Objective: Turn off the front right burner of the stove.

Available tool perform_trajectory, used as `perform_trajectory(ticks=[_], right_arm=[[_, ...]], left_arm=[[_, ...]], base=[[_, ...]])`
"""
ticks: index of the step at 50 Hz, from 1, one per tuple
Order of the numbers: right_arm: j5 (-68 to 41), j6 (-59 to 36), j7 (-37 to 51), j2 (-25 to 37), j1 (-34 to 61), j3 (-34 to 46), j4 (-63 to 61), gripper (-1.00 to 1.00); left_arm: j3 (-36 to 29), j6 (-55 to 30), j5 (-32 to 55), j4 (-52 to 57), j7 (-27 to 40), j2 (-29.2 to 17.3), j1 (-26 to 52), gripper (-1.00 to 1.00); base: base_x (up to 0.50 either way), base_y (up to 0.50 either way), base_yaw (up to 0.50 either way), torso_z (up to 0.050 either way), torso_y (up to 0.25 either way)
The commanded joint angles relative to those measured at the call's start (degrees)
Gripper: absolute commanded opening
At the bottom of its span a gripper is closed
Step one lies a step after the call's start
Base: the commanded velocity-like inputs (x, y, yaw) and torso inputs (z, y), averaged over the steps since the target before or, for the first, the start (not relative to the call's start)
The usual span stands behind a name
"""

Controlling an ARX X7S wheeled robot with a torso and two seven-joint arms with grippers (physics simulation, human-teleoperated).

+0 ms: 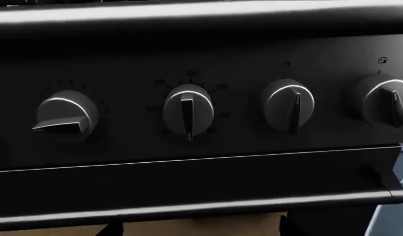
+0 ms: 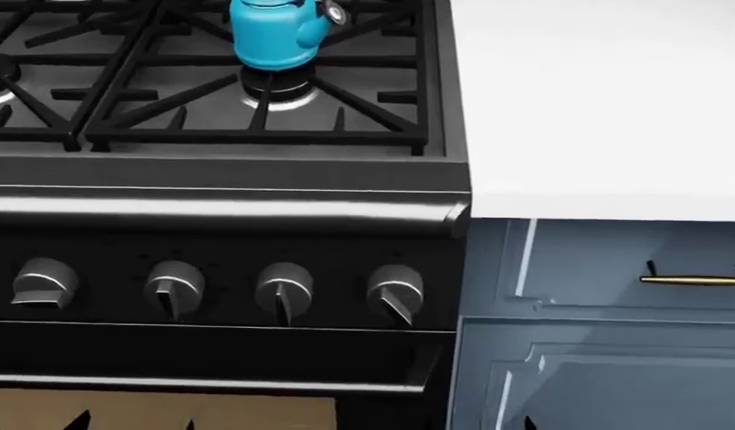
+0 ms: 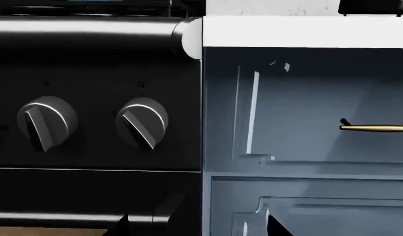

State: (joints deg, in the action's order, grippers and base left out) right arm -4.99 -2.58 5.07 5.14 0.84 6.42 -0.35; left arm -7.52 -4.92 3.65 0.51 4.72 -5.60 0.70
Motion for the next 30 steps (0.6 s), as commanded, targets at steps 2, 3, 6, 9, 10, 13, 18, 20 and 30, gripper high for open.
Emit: perform_trajectory(ticks=[2,3,6,9,10,13,18,20,30], right_arm=[[-0.8,-0.2,0.8,0.8,0.2,1.0,0.1,1.0],[-0.8,-0.2,0.9,0.9,0.2,1.1,0.1,1.0],[-1.0,0.3,1.0,1.0,0.2,1.3,0.6,1.0],[-1.2,0.0,1.2,1.2,0.2,1.4,0.3,1.0],[-1.2,0.1,1.3,1.2,0.3,1.5,0.4,1.0],[-1.4,-0.2,1.4,1.5,0.2,1.7,0.0,1.0],[-1.6,-0.3,1.7,1.7,0.3,2.0,0.1,1.0],[-1.7,-0.3,1.8,1.8,0.4,2.2,0.2,1.0],[-2.0,-0.4,2.2,2.2,0.4,2.8,0.2,1.0]], left_arm=[[-0.9,-0.4,0.4,-0.2,1.2,-0.7,0.3,1.0],[-1.0,-0.4,0.4,-0.2,1.2,-0.7,0.3,1.0],[-1.1,-0.1,0.2,-0.4,1.7,-0.8,0.4,1.0],[-1.3,0.1,0.3,-0.4,2.0,-1.0,0.3,1.0],[-1.3,0.2,0.3,-0.5,2.1,-1.0,0.4,1.0],[-1.6,0.4,0.2,-0.6,2.3,-1.2,0.3,1.0],[-1.8,0.4,0.4,-0.6,2.6,-1.4,0.4,1.0],[-2.0,0.5,0.4,-0.6,2.8,-1.5,0.4,1.0],[-2.3,0.3,1.1,-0.8,3.3,-1.8,0.7,1.0]], base=[[0.0,0.0,0.0,-0.05,-0.078],[0.0,0.0,0.0,-0.05,-0.074],[0.0,0.0,0.0,-0.05,-0.077],[0.0,0.0,0.0,-0.05,-0.079],[0.0,0.0,0.0,-0.05,-0.076],[0.0,0.0,0.0,-0.05,-0.077],[0.0,0.0,0.0,-0.05,-0.077],[0.0,0.0,0.0,-0.05,-0.078],[0.0,0.0,0.0,-0.05,-0.074]])
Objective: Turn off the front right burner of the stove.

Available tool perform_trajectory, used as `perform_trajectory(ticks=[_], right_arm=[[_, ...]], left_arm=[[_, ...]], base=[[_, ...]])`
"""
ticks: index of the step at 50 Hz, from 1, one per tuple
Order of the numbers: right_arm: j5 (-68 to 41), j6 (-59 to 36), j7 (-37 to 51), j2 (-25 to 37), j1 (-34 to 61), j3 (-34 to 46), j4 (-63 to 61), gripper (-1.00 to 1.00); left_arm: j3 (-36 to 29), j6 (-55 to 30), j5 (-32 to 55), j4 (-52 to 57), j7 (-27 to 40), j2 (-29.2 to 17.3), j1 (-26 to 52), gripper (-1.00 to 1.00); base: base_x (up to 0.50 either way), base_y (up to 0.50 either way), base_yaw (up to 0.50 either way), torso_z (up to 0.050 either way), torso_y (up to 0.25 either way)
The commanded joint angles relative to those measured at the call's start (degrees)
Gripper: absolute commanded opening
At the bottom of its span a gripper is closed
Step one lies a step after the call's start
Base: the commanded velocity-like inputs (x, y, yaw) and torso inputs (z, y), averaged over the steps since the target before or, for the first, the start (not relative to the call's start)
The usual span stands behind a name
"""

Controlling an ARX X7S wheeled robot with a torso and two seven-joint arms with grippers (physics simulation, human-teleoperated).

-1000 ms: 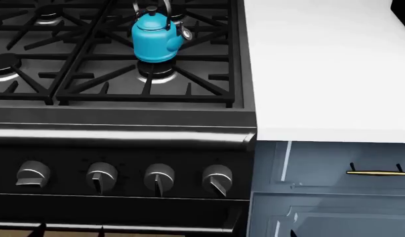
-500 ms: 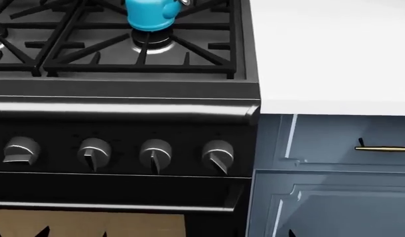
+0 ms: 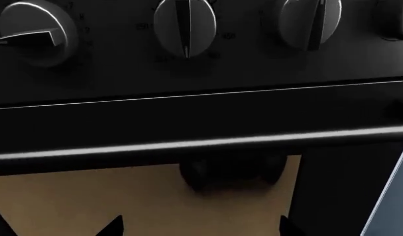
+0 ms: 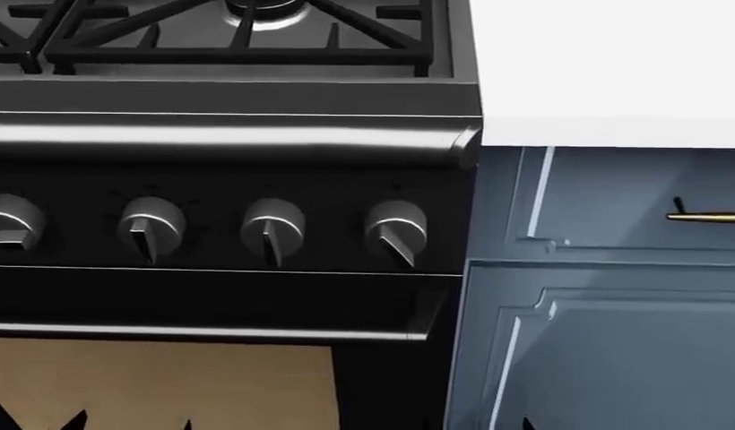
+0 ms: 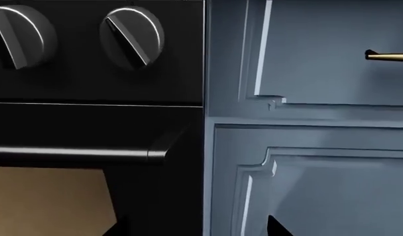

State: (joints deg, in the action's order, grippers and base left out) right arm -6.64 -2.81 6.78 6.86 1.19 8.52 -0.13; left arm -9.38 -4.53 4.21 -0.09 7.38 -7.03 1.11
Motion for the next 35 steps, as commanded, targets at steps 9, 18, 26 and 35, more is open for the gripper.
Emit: perform_trajectory(ticks=[9,18,26,35], right_arm=[[-0.8,-0.1,0.9,0.9,0.1,1.1,0.0,1.0],[-1.2,0.0,1.2,1.2,0.3,1.5,0.0,1.0],[3.9,5.6,3.6,2.0,-1.6,3.3,-2.1,1.0],[18.8,15.6,11.2,3.9,-7.8,4.8,-16.0,1.0]], left_arm=[[-1.0,0.2,0.6,0.1,1.0,-0.8,0.0,1.0],[-1.3,0.3,1.1,0.0,1.4,-1.0,0.2,1.0],[-1.4,10.9,2.0,2.8,-0.1,-1.9,-2.3,1.0],[-1.5,27.5,-5.0,18.5,1.8,-4.1,-10.2,1.0]], base=[[0.0,0.0,0.0,-0.05,-0.063],[0.0,0.0,0.0,-0.05,-0.065],[0.0,0.0,0.0,-0.018,-0.014],[0.0,0.0,0.0,0.0,0.0]])
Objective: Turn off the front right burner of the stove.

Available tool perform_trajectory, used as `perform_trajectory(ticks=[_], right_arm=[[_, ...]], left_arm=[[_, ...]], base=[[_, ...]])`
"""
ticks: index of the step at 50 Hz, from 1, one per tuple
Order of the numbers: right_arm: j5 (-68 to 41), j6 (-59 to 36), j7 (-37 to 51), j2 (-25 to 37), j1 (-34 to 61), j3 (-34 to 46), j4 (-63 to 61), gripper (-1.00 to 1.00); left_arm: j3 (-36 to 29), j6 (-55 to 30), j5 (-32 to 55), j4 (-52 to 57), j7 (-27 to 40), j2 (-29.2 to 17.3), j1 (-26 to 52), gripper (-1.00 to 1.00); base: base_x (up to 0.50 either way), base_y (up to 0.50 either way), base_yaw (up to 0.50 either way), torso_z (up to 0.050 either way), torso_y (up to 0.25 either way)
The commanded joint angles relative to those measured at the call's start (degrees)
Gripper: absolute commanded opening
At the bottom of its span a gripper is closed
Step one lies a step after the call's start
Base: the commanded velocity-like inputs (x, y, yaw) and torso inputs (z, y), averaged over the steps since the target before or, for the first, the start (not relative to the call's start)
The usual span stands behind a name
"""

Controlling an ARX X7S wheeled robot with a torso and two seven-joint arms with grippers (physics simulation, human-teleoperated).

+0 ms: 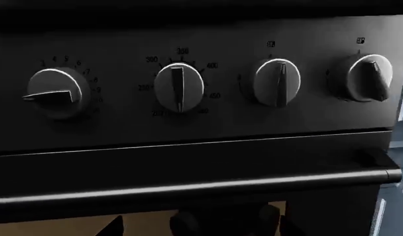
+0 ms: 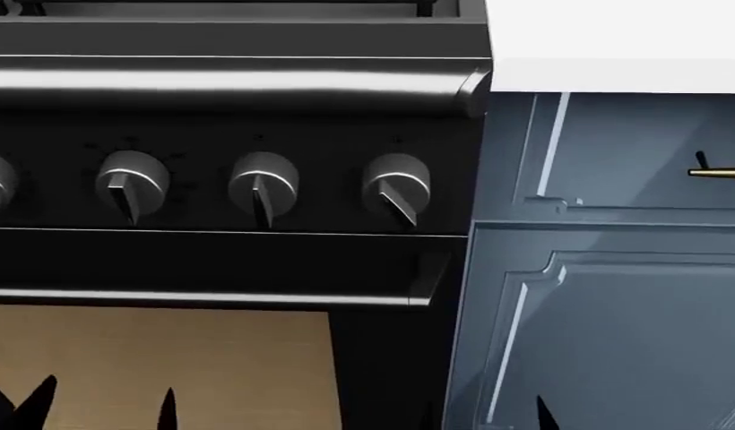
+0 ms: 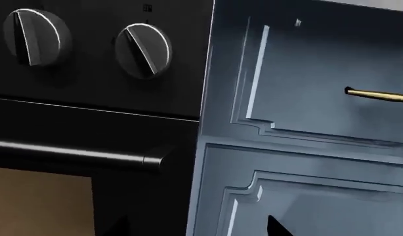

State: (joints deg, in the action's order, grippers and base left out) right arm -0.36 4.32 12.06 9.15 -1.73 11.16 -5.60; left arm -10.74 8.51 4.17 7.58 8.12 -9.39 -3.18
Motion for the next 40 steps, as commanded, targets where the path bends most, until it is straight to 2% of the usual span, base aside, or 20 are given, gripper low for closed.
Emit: perform_trajectory(ticks=[1,8,12,22,24,28,30,40], right_arm=[[13.2,9.1,6.3,1.6,-5.1,2.4,-11.2,1.0],[14.5,9.0,7.4,2.0,-7.5,2.2,-14.8,1.0],[15.3,8.8,7.8,1.8,-7.7,2.7,-15.3,1.0],[13.4,6.9,9.9,1.7,-13.0,0.1,-22.0,1.0],[13.2,6.6,10.3,1.7,-14.0,-0.5,-23.9,1.0],[14.9,8.9,10.2,2.2,-13.6,1.3,-24.0,1.0],[13.7,8.3,9.2,2.0,-13.1,2.7,-21.7,1.0],[13.7,7.2,9.4,2.4,-12.7,2.6,-22.9,1.0]], left_arm=[[-0.5,15.9,-4.6,10.4,0.8,-2.0,-6.1,1.0],[-0.2,19.2,-6.1,13.7,1.9,-2.4,-9.5,1.0],[2.2,24.6,-5.4,14.9,4.3,-2.6,-12.0,1.0],[5.2,22.4,-8.3,22.0,7.0,-2.8,-19.6,1.0],[6.4,22.0,-6.6,24.8,7.9,-2.9,-21.3,1.0],[6.7,21.3,-8.9,25.5,7.5,-3.6,-20.9,1.0],[7.0,20.2,-7.2,26.2,7.3,-4.2,-20.7,1.0],[7.4,22.1,-6.8,28.3,7.5,-5.3,-21.5,1.0]], base=[[0.0,0.0,0.0,0.0,0.0],[0.0,0.0,0.0,0.0,0.0],[0.0,0.0,0.0,0.0,0.0],[0.0,0.0,0.0,0.0,0.0],[0.0,0.0,0.0,0.0,0.0],[0.0,0.0,0.0,0.0,0.0],[0.0,0.0,0.0,0.0,0.0],[0.0,0.0,0.0,0.0,0.0]])
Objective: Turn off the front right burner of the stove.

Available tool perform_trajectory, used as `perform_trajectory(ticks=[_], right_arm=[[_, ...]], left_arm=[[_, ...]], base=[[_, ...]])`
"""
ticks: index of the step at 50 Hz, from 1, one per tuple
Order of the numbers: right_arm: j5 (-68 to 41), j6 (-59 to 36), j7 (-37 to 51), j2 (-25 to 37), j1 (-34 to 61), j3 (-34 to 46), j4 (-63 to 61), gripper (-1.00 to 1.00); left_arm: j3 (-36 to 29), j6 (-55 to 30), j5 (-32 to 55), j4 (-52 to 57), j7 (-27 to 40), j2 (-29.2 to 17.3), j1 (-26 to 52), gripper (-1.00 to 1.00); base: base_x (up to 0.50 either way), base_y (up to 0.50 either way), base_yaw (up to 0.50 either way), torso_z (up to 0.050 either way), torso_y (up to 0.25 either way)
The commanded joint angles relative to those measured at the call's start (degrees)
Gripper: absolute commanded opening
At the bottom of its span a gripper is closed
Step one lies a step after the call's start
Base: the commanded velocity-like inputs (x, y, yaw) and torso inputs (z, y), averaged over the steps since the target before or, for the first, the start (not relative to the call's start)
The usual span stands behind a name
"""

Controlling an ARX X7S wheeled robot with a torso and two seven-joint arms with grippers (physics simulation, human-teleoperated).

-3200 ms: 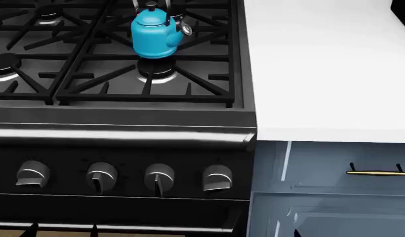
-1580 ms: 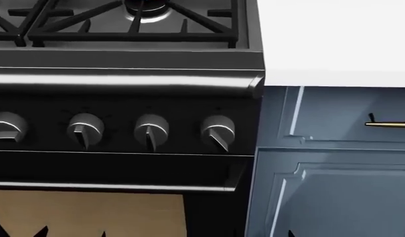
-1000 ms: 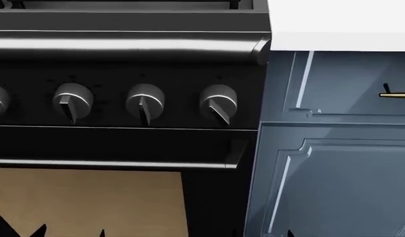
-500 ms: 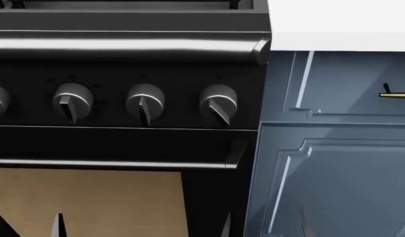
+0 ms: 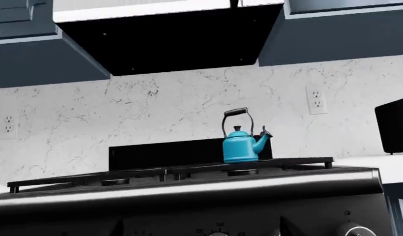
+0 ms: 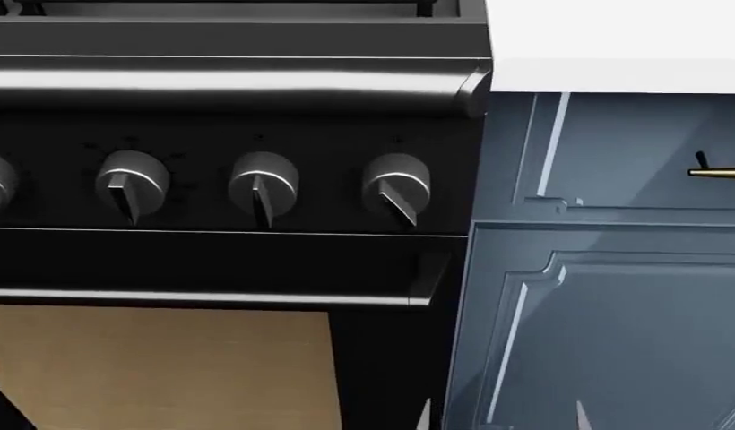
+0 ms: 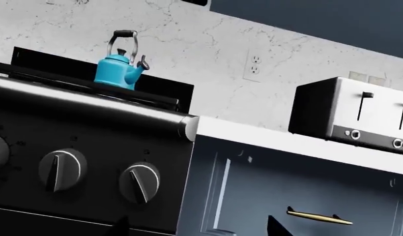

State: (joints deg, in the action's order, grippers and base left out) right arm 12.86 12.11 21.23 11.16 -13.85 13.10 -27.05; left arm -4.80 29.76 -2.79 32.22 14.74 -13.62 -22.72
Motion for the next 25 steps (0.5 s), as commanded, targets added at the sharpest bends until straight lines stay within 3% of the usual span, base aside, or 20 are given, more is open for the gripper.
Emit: perform_trajectory(ticks=[1,6,15,25], right_arm=[[0.7,-0.7,0.2,0.4,-0.6,0.7,-1.5,1.0],[3.5,-1.7,0.8,0.4,-0.6,1.1,-1.8,1.0],[1.8,-1.7,0.9,0.7,-0.4,1.2,-1.6,1.0],[2.5,-1.8,1.2,1.1,-0.4,1.8,-1.6,1.0]], left_arm=[[1.5,0.7,-0.6,3.6,0.9,-1.0,-1.9,1.0],[1.4,0.7,-1.1,3.6,1.1,-0.9,-1.8,1.0],[1.8,0.7,-2.3,3.1,1.8,-0.9,-1.7,1.0],[1.7,1.1,-3.7,3.2,2.3,-0.9,-1.8,1.0]], base=[[0.0,0.0,0.0,0.0,0.0],[0.0,0.04,0.0,0.0,0.0],[0.0,0.28,0.0,0.0,0.0],[0.0,0.0,0.0,0.0,0.0]])
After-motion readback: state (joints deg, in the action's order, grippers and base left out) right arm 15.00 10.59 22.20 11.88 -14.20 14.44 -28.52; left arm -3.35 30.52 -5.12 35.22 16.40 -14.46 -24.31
